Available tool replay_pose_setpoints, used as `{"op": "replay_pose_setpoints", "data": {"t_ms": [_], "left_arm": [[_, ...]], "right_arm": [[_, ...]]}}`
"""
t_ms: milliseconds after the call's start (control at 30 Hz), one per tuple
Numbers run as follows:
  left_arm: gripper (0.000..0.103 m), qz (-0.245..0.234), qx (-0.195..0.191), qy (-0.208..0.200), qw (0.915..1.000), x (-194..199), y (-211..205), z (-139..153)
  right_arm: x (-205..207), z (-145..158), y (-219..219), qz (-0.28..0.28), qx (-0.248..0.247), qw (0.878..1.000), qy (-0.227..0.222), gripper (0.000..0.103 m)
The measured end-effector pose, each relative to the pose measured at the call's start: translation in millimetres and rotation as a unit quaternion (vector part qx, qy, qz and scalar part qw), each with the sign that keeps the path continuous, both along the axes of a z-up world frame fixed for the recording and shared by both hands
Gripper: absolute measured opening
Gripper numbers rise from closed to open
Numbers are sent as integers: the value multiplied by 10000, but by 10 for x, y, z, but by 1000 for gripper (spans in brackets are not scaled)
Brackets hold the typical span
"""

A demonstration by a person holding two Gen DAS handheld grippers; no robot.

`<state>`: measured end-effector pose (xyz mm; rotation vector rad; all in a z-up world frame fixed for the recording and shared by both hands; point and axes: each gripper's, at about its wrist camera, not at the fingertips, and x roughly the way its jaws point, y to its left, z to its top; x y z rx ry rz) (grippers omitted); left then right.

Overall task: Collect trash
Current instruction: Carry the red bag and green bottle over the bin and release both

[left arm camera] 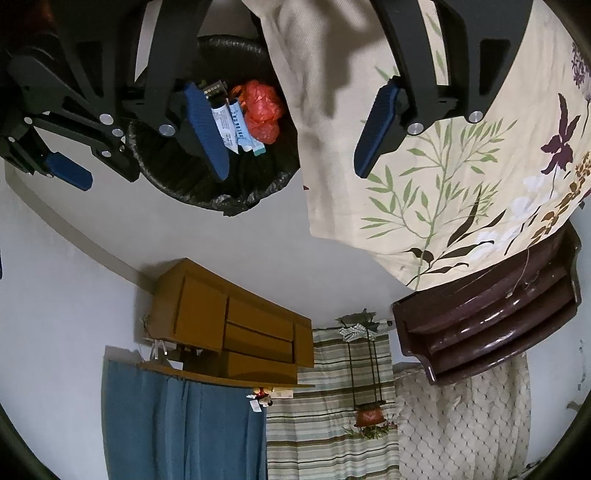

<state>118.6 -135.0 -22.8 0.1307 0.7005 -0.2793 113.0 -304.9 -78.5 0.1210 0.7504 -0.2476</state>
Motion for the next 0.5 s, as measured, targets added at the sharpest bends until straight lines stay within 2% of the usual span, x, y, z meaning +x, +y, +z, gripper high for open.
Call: {"op": "replay_pose_setpoints", "data": {"t_ms": [67,333,500], "left_arm": [[69,65,25,-54,10000,-52,29,22],[73,203,-61,-120,9997,-243,192,135],[74,307,-82,-152,9994,-388,314,197]], "right_arm": [[-29,10,19,-9,-7,10000,-10,66],[-211,134,132,48,20,9999,-139,69],[-355,260,237,135,1,9995,-281,75]]}}
